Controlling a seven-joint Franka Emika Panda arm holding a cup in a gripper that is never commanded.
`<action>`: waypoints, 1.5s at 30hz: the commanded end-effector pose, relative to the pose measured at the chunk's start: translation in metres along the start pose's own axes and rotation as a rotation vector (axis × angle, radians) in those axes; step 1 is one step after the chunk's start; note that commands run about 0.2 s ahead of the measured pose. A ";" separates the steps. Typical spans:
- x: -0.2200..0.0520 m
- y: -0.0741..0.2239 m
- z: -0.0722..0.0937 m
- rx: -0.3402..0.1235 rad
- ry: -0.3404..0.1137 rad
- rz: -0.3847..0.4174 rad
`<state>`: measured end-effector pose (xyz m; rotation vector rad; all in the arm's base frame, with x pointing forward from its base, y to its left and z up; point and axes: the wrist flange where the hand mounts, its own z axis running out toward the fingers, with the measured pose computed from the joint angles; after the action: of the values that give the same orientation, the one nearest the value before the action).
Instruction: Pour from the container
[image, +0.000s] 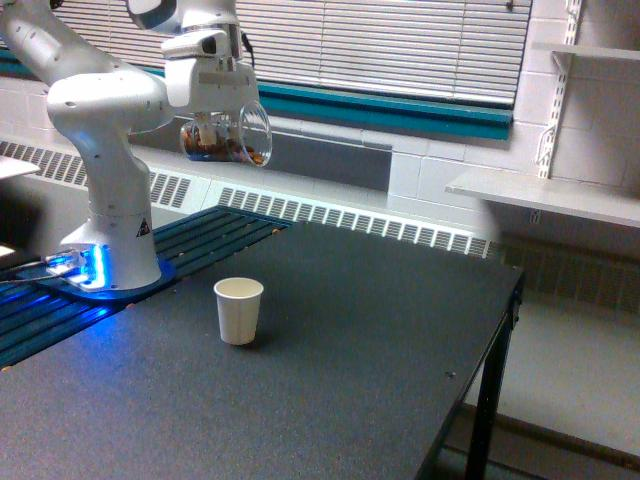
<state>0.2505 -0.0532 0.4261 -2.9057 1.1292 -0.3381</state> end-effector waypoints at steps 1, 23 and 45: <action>-0.009 0.004 0.013 -0.024 -0.036 0.003; -0.010 0.015 0.024 -0.072 -0.098 0.014; -0.011 0.015 0.044 -0.117 -0.152 0.005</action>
<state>0.2449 -0.0675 0.3980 -2.9444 1.1637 -0.1263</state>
